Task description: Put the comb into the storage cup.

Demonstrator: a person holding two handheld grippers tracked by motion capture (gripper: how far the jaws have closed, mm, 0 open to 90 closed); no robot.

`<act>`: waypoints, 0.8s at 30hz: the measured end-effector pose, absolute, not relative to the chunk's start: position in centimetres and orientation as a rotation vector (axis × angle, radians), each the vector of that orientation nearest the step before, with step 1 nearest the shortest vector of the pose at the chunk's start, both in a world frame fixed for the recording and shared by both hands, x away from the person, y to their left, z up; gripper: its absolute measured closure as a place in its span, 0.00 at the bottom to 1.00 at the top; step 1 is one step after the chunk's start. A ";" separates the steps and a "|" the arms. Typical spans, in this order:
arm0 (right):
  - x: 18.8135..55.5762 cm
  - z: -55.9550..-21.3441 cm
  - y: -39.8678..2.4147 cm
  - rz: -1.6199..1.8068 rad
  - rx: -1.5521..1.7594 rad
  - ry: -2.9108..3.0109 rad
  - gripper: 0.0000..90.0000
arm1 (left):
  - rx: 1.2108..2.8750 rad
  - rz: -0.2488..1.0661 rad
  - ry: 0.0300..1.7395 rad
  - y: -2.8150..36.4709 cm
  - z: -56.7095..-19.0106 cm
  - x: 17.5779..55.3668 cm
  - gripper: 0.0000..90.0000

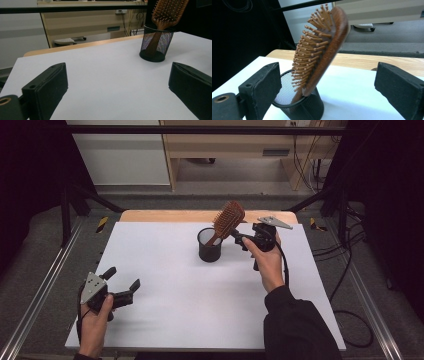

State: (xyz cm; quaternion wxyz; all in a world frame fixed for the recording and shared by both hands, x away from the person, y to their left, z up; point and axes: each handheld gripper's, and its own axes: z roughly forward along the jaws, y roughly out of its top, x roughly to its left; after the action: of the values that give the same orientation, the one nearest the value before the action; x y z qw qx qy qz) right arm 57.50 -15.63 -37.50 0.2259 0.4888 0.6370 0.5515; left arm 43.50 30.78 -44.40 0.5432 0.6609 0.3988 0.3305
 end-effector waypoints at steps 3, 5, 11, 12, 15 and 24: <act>56.9 -37.4 -16.3 1.525 1.344 1.746 0.07 | 1.569 0.785 0.947 30.8 -44.4 43.5 0.03; 56.5 -37.3 -16.7 1.521 1.337 1.743 0.07 | 1.571 0.787 0.946 30.8 -44.4 43.5 0.03; 55.3 -37.2 -18.2 1.538 1.321 1.727 0.06 | 1.570 0.789 0.947 30.9 -44.4 43.4 0.03; 55.1 -37.1 -18.3 1.540 1.321 1.723 0.06 | 1.571 0.788 0.946 30.9 -44.4 43.4 0.03; 54.4 -37.1 -19.1 1.535 1.311 1.717 0.07 | 1.563 0.787 0.945 31.0 -44.3 43.3 0.03; 52.5 -37.0 -21.5 1.552 1.309 1.700 0.10 | 1.551 0.788 0.948 31.3 -44.2 43.1 0.03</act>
State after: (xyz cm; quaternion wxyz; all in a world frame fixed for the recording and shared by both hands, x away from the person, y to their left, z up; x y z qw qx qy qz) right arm 52.47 -21.54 -36.96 0.2440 0.4795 0.6225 0.5684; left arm 43.14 31.29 -44.25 0.5482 0.6547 0.4000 0.3328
